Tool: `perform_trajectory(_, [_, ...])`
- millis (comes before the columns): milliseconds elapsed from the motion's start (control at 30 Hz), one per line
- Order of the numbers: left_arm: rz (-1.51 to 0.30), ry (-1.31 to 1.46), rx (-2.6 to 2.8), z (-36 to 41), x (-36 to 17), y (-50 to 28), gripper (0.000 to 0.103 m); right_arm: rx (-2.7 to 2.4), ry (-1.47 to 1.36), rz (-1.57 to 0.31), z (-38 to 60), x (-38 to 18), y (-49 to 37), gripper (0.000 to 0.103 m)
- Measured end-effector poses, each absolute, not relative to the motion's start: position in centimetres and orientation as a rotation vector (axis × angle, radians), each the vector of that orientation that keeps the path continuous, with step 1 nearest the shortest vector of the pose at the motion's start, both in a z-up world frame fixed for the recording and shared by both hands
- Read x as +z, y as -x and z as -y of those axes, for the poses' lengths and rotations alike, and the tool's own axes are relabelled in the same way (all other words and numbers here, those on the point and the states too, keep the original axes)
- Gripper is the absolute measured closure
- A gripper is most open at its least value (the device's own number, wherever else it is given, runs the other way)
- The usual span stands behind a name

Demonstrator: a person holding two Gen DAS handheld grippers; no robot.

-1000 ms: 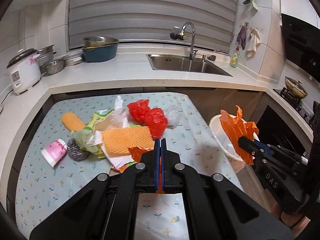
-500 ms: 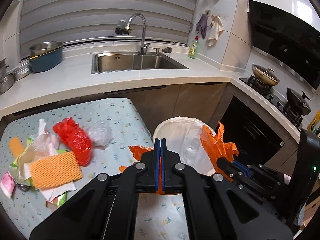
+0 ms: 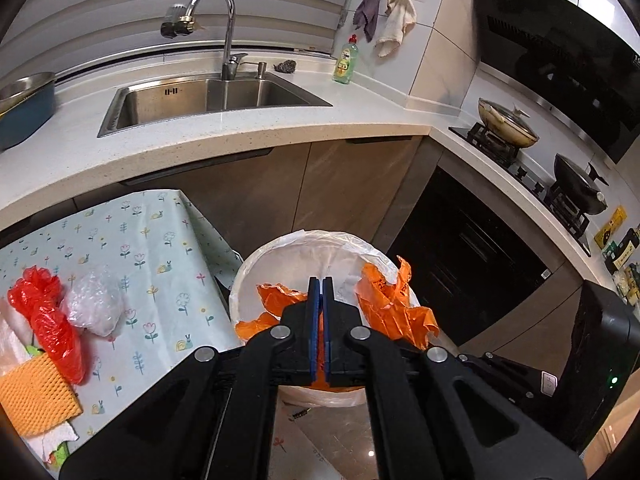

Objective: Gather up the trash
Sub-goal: 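Carry both orange bags to the bin and open both grippers over it, then move both tools back over the trash pile on the table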

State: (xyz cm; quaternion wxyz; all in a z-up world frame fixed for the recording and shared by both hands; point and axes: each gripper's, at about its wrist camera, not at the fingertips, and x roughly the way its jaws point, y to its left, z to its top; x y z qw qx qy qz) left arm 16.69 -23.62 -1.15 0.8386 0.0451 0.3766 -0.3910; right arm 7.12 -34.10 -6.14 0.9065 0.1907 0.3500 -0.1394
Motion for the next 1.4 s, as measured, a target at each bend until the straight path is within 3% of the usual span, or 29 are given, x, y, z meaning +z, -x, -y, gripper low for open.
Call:
perform_trajectory(33, [-0.812,-0.094,-0.830,24.0,-1.4,-16.9,0.097,-0.287,-0.407,-0.725,34.4,-6.4,-7.4,0.093])
perform_trajectory(100, [-0.832,-0.082,-0.822,24.2,-1.8,-17.3,0.065,-0.297,-0.420,-0.719,34.7,-6.6,-7.6,0.089])
perform_trajectory(200, [-0.805,-0.054,-0.790,23.6,-1.5,-17.4,0.051,-0.319,-0.423,-0.697,35.0,-6.2,-7.6,0.072])
perform_trajectory(367, [-0.783,-0.066,-0.742,22.5,-1.0,-17.5,0.051,-0.340,-0.426,-0.663,35.2,-5.3,-6.9,0.056])
perform_trajectory(633, [-0.742,-0.078,-0.632,18.8,-0.1,-16.8,0.050,-0.332,-0.408,-0.639,33.0,-3.6,-6.1,0.048])
perform_trajectory(733, [-0.706,-0.099,-0.564,16.6,0.5,-16.1,0.044,-0.316,-0.392,-0.630,31.6,-2.8,-6.1,0.044])
perform_trajectory(1400, [-0.686,-0.039,-0.279,-0.1,1.7,-15.2,0.033,-0.152,-0.301,-0.623,19.9,-0.2,-7.3,0.043])
